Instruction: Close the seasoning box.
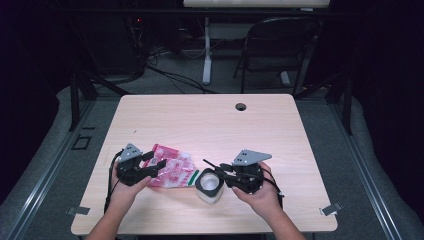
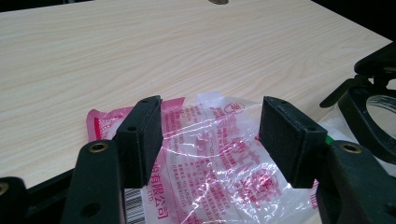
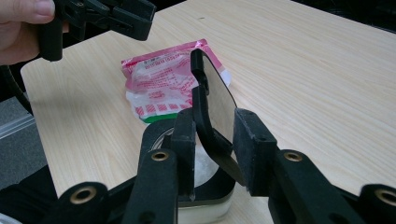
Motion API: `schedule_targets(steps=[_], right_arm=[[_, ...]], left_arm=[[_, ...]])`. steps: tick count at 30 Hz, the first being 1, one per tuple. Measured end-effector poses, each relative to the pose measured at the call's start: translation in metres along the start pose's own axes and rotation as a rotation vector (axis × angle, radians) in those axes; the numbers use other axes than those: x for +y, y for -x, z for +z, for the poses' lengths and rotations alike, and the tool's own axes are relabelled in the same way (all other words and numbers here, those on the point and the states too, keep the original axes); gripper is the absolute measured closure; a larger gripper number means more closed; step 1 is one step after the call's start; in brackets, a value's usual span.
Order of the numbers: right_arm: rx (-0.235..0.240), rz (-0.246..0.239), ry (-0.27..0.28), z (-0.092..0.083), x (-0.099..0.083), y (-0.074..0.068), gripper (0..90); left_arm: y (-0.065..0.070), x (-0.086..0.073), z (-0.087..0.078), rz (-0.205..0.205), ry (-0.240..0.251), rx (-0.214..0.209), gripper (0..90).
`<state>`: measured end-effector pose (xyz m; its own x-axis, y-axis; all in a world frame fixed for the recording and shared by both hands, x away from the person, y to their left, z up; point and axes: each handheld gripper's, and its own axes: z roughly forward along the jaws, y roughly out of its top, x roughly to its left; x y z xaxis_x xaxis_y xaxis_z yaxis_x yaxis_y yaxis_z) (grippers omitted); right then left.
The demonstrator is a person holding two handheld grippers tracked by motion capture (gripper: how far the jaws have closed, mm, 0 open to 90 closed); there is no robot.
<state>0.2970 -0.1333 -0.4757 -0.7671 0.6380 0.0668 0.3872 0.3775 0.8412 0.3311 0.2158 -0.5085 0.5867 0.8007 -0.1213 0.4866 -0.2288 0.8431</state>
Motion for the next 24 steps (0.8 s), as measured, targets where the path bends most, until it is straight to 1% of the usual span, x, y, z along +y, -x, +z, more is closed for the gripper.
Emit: schedule_targets(steps=[12, 24], right_arm=[[0.002, -0.005, 0.000, 0.0019, -0.0012, -0.0019, 68.8], [0.008, -0.015, -0.004, 0.0027, -0.0013, -0.0027, 67.8]], left_arm=[[-0.0016, -0.0004, -0.0003, -0.001, -0.006, 0.005, 39.3], [-0.0032, -0.0018, 0.0006, -0.011, -0.006, 0.006, 39.3]])
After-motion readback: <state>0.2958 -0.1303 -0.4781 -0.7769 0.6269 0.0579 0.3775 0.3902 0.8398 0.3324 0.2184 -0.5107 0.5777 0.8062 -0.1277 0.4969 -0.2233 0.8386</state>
